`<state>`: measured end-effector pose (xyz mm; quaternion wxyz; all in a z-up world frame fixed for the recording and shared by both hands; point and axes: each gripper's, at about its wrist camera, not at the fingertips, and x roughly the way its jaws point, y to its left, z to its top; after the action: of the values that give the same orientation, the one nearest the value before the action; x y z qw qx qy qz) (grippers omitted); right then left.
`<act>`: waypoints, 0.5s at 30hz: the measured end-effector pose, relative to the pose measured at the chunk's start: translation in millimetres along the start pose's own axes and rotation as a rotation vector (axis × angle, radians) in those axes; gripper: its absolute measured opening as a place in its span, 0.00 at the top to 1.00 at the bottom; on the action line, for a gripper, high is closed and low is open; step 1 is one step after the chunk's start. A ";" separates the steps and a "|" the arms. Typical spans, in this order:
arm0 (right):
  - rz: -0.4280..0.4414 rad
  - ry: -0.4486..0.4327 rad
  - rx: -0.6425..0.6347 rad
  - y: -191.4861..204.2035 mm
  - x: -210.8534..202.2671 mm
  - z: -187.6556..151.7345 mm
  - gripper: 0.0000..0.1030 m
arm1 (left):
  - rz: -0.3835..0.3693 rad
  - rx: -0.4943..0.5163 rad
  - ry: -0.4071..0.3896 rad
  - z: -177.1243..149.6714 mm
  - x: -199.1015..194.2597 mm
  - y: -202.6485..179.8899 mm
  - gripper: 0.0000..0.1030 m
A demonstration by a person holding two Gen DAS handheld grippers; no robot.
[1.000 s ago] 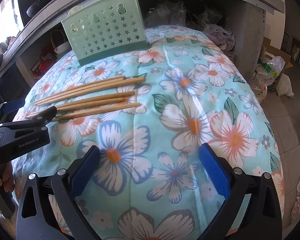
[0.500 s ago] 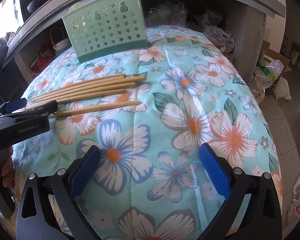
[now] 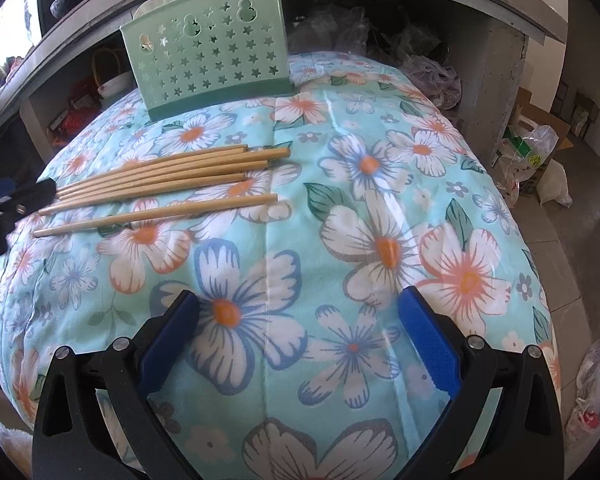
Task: Organize utensils
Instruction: 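Move the left gripper down over the wooden chopsticks on the quilt, then close the left gripper on one wooden chopstick and lift it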
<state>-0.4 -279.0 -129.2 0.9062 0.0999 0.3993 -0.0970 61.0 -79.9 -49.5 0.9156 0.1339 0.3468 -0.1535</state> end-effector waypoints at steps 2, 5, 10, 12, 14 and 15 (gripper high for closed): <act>0.003 -0.017 -0.004 -0.1 -1.0 -2.3 0.06 | -0.050 0.025 -0.027 1.6 -9.3 -0.3 0.12; 0.003 -0.026 -0.005 0.0 -1.4 -3.3 0.06 | -0.117 0.113 -0.076 4.6 -16.7 -8.3 0.12; 0.001 -0.001 -0.018 0.8 0.3 -0.6 0.05 | -0.243 0.288 -0.066 5.0 -6.3 -34.4 0.12; 0.011 0.020 -0.031 0.9 2.5 2.5 0.05 | -0.281 0.348 -0.052 4.3 2.5 -44.5 0.19; 0.017 0.026 -0.036 0.4 3.7 3.9 0.05 | -0.316 0.413 -0.049 4.0 8.5 -54.0 0.25; 0.017 0.026 -0.035 0.6 3.9 3.8 0.05 | -0.324 0.445 -0.047 4.1 11.7 -58.5 0.27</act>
<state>5.1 -279.8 -129.5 0.9034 0.0886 0.4117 -0.0812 50.0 -137.1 -62.6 0.8350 0.2709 0.2999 -0.3733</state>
